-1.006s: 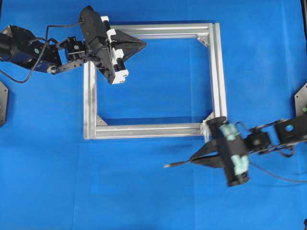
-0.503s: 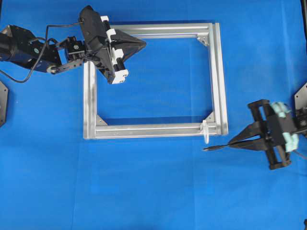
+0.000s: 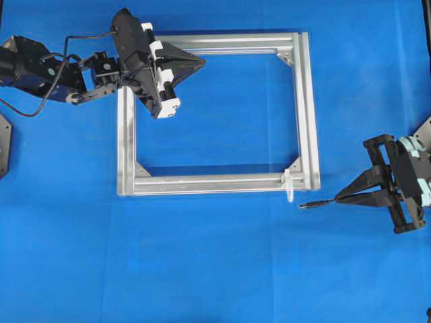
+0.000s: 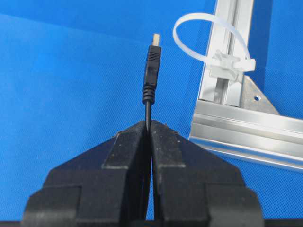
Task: Insert the wire through the string loop located on the right side.
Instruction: 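Lift the cable and carry it toward the white zip-tie loop, then push the USB plug leftward through the white zip-tie loop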
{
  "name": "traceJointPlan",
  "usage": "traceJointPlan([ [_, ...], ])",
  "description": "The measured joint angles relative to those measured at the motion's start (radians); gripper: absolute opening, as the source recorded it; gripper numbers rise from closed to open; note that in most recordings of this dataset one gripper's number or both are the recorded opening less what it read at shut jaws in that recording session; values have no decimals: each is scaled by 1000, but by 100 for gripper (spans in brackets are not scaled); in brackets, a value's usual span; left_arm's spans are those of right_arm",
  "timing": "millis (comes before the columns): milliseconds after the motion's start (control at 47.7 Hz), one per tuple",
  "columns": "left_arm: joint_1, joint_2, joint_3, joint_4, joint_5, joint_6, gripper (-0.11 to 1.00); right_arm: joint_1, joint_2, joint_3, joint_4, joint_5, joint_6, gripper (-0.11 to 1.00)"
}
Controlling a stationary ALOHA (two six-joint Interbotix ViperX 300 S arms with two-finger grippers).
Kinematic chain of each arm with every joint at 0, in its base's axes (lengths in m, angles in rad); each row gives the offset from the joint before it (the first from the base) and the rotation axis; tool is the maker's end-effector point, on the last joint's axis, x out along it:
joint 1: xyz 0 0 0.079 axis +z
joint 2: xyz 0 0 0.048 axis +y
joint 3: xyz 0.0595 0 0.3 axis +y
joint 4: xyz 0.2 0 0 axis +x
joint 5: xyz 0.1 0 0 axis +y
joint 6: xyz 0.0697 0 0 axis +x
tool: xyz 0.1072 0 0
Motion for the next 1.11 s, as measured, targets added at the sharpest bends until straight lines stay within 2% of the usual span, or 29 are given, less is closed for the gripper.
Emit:
traceJointPlan([
  [524,0,0,0,2,0,0,0,-114,0,3,0,0,-6,-4],
  [1110,0,0,2,2,0,-2,0,-123,2,5,-2,0,-6,-4],
])
